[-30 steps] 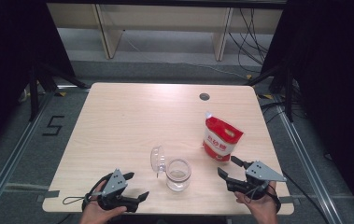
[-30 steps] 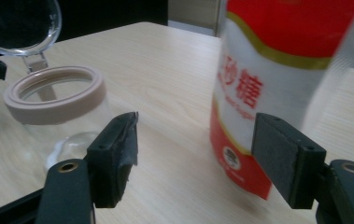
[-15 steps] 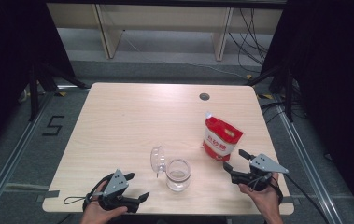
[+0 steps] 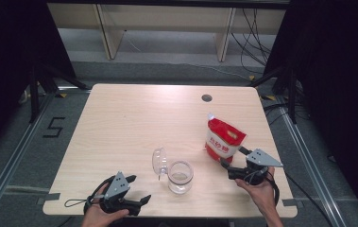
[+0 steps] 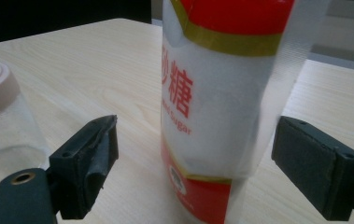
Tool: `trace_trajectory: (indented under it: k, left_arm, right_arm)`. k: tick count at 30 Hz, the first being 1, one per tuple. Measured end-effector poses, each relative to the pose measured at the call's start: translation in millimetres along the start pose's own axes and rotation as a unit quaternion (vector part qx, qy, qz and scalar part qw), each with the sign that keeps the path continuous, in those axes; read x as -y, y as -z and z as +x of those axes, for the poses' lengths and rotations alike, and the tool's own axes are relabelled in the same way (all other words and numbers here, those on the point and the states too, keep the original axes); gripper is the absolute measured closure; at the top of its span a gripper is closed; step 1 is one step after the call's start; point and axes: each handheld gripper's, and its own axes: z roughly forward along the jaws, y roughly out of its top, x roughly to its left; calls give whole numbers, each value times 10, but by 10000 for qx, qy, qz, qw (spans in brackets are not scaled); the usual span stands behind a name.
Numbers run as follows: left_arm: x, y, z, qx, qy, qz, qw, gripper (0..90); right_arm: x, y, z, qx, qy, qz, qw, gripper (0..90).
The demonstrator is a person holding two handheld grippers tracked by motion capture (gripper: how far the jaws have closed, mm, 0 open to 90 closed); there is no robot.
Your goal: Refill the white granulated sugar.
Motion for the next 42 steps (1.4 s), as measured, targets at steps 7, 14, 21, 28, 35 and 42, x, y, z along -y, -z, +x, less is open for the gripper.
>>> trace_trajectory:
  k: [7,14,21,28,35,42]
  left_arm:
    - [-1,6,1,-49,-26,21,10000,154]
    - [3,-2,-6,2,-19,12,10000,155]
    - [4,-7,-10,52,-21,30,10000,155]
    - [3,-5,-10,45,-23,26,10000,155]
    - [-1,-5,-1,31,-133,16,9999,156]
    - [2,-7,-11,7,-88,15,10000,156]
  right_arm:
    - [-9,-136,-45,-50,88,-60,9999,161]
    - [2,-242,-38,-132,-26,47,9999,185]
    - [20,-339,-98,-203,56,-60,9998,221]
    - [26,-387,-129,-177,174,-152,9996,241]
    - [39,-437,-128,-158,56,-100,9998,251]
    - [35,-449,-143,-209,-15,-273,9994,256]
